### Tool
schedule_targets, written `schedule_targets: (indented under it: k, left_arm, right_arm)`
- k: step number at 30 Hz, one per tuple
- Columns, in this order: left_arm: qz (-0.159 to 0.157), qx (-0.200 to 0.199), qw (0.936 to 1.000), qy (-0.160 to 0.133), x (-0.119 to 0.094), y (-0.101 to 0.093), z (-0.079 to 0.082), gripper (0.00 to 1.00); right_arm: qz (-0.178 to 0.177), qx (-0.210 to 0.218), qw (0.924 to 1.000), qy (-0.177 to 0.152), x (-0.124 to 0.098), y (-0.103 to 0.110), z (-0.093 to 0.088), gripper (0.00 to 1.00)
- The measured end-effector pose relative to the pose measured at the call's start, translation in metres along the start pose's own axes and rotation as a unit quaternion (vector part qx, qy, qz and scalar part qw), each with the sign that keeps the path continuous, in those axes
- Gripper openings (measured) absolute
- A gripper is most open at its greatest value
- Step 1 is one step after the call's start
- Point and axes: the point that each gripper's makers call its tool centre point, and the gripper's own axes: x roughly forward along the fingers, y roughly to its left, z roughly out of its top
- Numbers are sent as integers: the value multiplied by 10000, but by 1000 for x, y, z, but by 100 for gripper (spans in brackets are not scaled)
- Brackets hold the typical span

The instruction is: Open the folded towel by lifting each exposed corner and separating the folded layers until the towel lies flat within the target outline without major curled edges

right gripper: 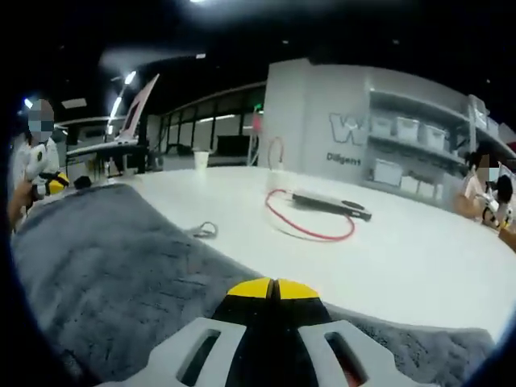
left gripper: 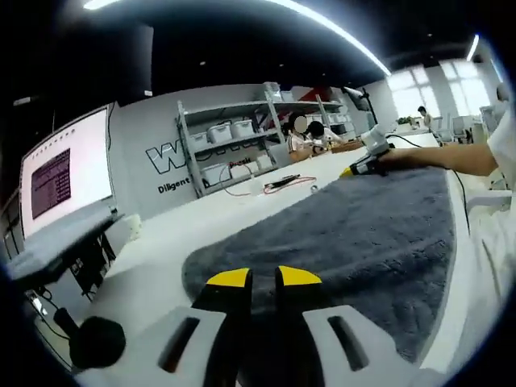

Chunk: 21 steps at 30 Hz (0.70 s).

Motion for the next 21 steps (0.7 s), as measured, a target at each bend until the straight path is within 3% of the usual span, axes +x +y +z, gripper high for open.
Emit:
schedule_targets:
  k: [1,2,4,5,8,10,12,14,21]
  left_arm:
    - [-9,-233,9995,198,-4,-8,-10,10]
    - [10,-147,9996,256,-6,-12,-13,11]
    - [88,361,9976,576,-13,-25,-22,10]
    - [210,439,9981,387,-14,-24,-14,9]
    - [160,582,9969,503,-19,-35,-17,1]
    - [242,604,9969,441,-22,-33,-17,1]
    - [317,234,9983,424,-25,-30,-18,1]
    - [284,215,9984,432,-30,-31,-19,1]
    - [300,467,9976,409,-36,-41,-17,1]
  right_arm:
    - [-10,-14,10000,9,0,-1,0,0]
    - [-14,-14,10000,11,0,-1,0,0]
    - [-20,-32,10000,9,1,-1,0,0]
    - [-25,-39,10000,9,0,-2,0,0]
    - [-47,-135,9999,9,1,-2,1,0]
    - [-66,-140,9999,38,2,-3,0,0]
    - [-71,-195,9998,36,2,-4,0,0]
    - [-71,-193,9998,36,1,-6,0,0]
    - [-24,-68,10000,27,3,-10,0,0]
